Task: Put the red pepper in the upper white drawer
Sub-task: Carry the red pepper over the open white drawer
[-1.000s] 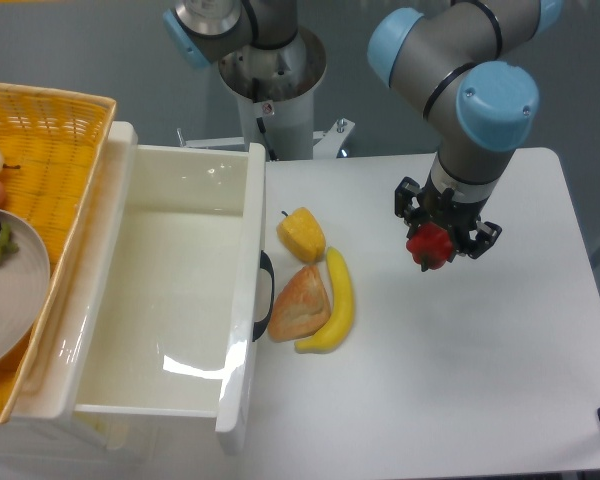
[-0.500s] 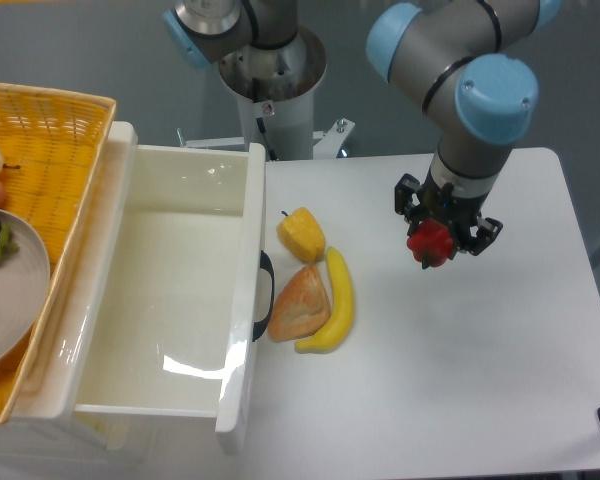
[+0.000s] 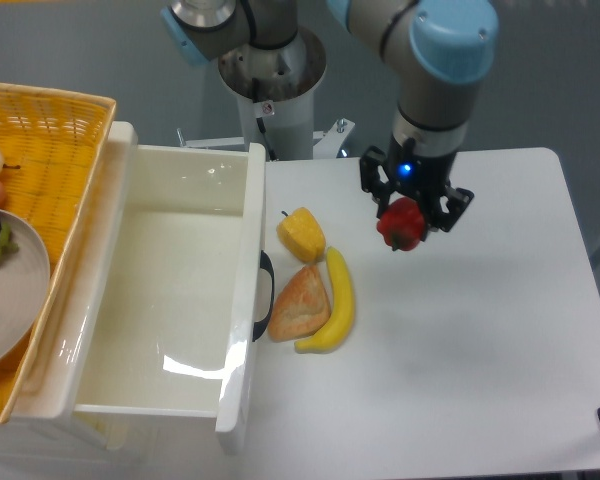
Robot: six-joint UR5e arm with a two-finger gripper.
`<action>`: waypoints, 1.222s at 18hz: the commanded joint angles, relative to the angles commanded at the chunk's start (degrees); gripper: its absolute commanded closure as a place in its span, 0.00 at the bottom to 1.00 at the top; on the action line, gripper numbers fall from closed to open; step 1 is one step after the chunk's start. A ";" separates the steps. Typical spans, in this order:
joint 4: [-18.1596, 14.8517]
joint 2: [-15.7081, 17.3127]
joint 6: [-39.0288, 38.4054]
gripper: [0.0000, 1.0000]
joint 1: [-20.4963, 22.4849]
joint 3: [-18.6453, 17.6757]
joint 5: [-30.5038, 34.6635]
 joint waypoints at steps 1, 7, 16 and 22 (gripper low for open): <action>0.00 0.62 -0.09 0.92 -0.44 -0.09 -0.70; 0.53 3.78 -3.61 0.92 -4.39 0.00 -4.84; 0.62 4.05 -3.61 0.93 -15.55 0.26 -6.16; 0.70 3.35 -3.08 0.93 -17.49 0.18 -7.92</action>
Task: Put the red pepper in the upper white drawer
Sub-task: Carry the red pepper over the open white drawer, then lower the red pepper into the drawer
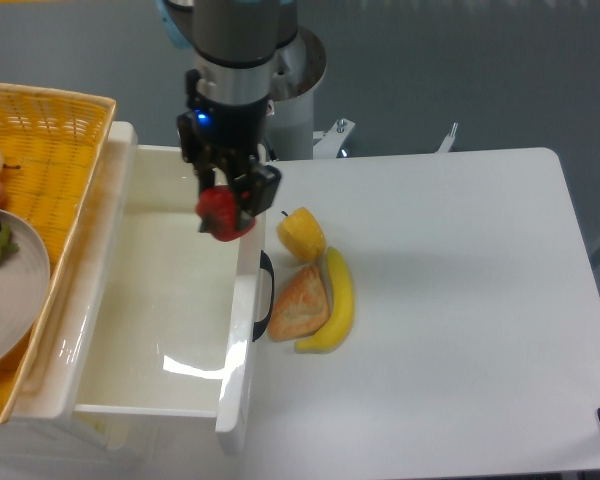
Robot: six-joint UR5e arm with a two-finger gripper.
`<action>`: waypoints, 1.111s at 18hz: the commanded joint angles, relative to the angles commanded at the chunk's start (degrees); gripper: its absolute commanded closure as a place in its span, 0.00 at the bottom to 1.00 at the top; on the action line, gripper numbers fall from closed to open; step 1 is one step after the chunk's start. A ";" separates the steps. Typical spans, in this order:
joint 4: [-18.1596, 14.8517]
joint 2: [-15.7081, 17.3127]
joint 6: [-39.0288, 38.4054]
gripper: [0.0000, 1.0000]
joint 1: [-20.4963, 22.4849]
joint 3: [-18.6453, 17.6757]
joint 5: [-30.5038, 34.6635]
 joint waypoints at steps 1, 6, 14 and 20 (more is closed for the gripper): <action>0.17 -0.18 0.18 0.93 -0.26 -0.09 0.00; 2.02 -2.20 1.93 0.94 -1.06 -0.44 -0.62; 2.11 -5.71 4.66 0.94 -1.76 -1.58 -0.53; 2.20 -7.65 4.92 0.93 -1.76 -1.76 -0.62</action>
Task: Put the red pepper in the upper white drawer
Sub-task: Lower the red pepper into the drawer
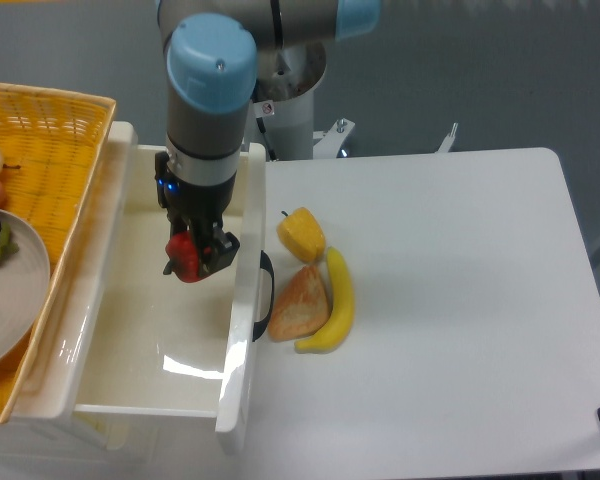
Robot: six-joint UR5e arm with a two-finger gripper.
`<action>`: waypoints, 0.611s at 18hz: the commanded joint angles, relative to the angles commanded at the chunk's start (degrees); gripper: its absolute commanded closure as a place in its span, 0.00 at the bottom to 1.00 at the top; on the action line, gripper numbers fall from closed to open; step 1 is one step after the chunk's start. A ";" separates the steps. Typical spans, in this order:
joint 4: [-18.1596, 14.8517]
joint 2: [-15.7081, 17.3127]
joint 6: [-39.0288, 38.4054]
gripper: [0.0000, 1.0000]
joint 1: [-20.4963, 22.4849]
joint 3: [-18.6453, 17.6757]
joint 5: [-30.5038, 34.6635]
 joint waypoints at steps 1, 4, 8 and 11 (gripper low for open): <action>0.00 -0.26 0.17 0.93 0.00 0.00 0.00; 0.00 -0.70 0.53 0.93 0.00 0.00 0.09; 0.09 -1.94 0.62 0.89 -0.18 -0.79 0.18; 0.09 -1.85 0.53 0.85 -0.26 -1.23 0.18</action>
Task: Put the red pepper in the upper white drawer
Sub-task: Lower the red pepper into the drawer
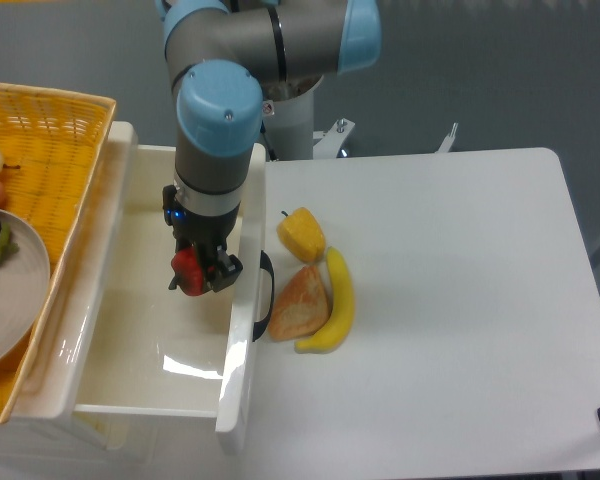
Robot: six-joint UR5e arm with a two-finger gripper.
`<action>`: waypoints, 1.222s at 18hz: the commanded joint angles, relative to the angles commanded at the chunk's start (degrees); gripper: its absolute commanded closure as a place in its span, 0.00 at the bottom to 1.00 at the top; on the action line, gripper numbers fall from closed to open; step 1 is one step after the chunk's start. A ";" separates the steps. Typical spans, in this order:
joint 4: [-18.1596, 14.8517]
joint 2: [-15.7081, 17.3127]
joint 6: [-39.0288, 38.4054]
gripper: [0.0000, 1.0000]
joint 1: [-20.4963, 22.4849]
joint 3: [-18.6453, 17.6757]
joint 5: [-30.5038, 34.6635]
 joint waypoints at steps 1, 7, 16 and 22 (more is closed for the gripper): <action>0.00 0.00 0.00 0.83 0.00 -0.09 0.00; 0.00 -0.18 -0.35 0.59 -0.44 -0.09 0.00; 0.70 -0.53 -0.44 0.24 -1.05 -0.53 0.09; 2.37 -0.09 -0.53 0.01 -1.14 -0.88 0.18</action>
